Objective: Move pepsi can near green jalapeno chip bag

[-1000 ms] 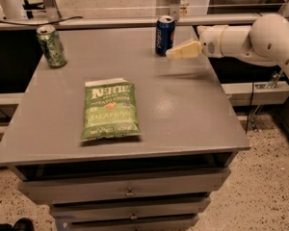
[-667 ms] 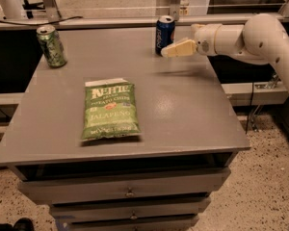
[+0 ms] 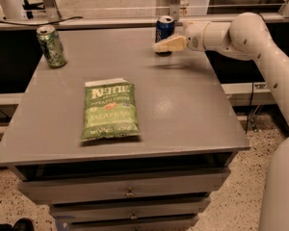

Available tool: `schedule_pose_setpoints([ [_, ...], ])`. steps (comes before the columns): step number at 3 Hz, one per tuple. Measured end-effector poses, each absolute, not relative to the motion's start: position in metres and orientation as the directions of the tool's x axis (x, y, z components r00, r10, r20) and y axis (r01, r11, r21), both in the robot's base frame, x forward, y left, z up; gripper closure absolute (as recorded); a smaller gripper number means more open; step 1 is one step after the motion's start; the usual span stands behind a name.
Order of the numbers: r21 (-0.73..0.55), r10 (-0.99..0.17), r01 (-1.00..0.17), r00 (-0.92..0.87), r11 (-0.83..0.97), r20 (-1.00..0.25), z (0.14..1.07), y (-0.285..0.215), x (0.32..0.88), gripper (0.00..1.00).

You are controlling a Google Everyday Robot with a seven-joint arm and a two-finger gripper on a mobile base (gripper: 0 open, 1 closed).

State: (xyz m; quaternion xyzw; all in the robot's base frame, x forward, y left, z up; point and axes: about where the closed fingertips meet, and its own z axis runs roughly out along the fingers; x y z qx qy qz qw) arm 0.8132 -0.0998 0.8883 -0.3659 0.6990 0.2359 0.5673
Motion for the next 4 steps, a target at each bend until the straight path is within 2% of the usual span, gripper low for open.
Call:
schedule_pose_setpoints([
  [1,-0.086,-0.226,-0.777,-0.073,0.623,-0.971,0.888,-0.089,0.826,0.15],
  [2,-0.083,-0.212,-0.773,-0.068,0.629,-0.975,0.888,-0.086,0.829,0.39],
  [3,-0.067,-0.191,-0.781,-0.068,0.621,-0.979,0.893,-0.082,0.812,0.62],
  [4,-0.022,-0.159,-0.827,-0.081,0.562,-0.984,0.897,-0.066,0.769,0.85],
])
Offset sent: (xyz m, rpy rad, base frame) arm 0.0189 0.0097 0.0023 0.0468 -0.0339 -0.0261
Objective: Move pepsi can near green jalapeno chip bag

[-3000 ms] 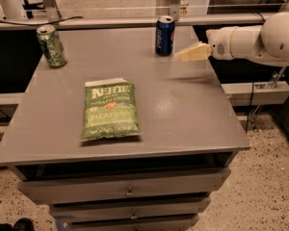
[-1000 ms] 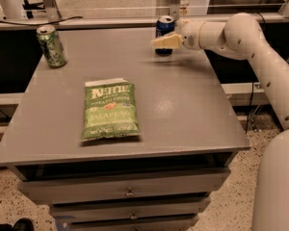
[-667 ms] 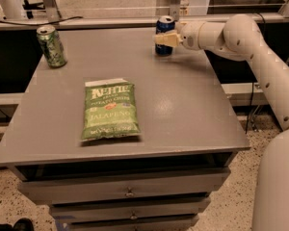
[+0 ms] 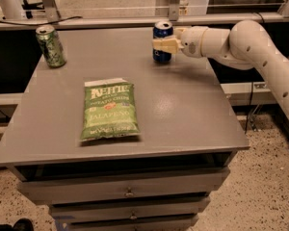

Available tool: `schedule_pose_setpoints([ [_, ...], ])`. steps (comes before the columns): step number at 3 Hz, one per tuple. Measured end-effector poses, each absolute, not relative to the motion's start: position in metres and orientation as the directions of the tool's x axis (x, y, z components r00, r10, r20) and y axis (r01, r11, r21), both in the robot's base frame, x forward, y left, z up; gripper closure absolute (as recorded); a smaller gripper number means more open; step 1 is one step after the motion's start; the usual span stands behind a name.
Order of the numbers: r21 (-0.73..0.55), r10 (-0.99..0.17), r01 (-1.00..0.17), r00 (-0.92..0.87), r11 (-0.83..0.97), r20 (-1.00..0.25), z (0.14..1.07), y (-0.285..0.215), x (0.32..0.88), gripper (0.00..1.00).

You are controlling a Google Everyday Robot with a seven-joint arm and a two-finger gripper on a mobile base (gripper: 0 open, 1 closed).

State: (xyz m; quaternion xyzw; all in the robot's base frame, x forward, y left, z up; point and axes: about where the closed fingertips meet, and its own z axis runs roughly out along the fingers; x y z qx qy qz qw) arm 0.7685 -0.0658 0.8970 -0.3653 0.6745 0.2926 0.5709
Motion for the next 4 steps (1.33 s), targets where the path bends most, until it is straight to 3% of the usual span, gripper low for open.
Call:
schedule_pose_setpoints([
  [1,0.058,-0.139,-0.871,-0.142,0.488,-0.980,0.892,-0.052,0.710,1.00],
  [3,0.160,-0.117,-0.906,-0.222,0.392,-0.968,0.878,-0.031,0.623,1.00],
  [4,0.160,-0.117,-0.906,-0.222,0.392,-0.968,0.879,-0.031,0.623,1.00],
])
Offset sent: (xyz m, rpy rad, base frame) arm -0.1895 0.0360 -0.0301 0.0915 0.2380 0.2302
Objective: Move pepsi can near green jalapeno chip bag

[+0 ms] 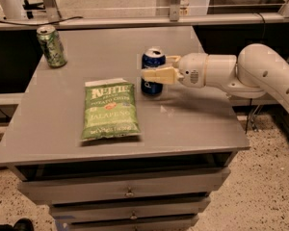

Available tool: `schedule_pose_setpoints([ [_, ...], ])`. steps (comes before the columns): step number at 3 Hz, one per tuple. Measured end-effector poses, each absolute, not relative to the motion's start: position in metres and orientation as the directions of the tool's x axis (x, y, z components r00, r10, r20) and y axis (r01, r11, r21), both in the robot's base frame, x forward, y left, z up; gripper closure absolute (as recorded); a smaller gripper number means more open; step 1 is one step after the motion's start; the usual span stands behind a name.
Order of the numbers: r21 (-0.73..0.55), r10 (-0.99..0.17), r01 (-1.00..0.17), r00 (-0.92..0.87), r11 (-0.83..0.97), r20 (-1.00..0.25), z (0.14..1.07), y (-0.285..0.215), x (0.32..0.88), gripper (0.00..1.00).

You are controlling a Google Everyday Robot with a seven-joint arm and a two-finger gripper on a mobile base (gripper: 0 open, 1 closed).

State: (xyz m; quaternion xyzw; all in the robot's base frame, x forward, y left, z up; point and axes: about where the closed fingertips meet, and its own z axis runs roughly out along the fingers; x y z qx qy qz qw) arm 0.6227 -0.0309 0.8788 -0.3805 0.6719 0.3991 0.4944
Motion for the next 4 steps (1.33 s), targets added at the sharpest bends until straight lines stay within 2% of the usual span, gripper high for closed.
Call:
schedule_pose_setpoints([
  [1,0.160,-0.117,-0.906,-0.222,0.392,-0.968,0.8798,-0.0309,0.6227,0.82],
  [4,0.160,-0.117,-0.906,-0.222,0.392,-0.968,0.8812,-0.0308,0.6225,0.12],
])
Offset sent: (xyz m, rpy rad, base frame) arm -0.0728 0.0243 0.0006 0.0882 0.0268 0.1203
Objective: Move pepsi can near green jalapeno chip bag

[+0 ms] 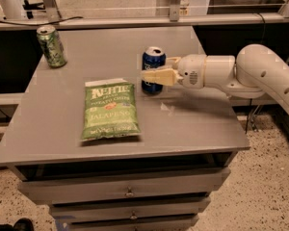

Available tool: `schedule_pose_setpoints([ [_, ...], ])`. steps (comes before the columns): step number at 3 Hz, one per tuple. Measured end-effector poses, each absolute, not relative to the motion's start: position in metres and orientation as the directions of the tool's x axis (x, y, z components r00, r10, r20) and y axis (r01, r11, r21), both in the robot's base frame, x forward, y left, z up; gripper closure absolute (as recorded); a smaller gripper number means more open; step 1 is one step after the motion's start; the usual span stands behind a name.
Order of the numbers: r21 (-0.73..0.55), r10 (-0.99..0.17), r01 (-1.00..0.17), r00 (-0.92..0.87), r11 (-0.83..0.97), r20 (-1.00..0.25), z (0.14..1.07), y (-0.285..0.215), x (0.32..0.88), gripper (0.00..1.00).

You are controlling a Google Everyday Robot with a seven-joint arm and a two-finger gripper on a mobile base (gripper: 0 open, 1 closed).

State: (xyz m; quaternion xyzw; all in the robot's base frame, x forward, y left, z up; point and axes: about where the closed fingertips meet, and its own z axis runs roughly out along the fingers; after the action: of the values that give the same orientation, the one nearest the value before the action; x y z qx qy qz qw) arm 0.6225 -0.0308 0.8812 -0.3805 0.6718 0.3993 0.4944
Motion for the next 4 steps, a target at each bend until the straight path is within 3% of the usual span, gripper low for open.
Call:
schedule_pose_setpoints([
  [1,0.184,-0.080,-0.925,-0.222,0.331,-0.972,0.886,-0.016,0.593,0.00],
  [4,0.224,0.004,-0.951,-0.228,0.214,-0.974,0.901,0.007,0.536,0.00],
])
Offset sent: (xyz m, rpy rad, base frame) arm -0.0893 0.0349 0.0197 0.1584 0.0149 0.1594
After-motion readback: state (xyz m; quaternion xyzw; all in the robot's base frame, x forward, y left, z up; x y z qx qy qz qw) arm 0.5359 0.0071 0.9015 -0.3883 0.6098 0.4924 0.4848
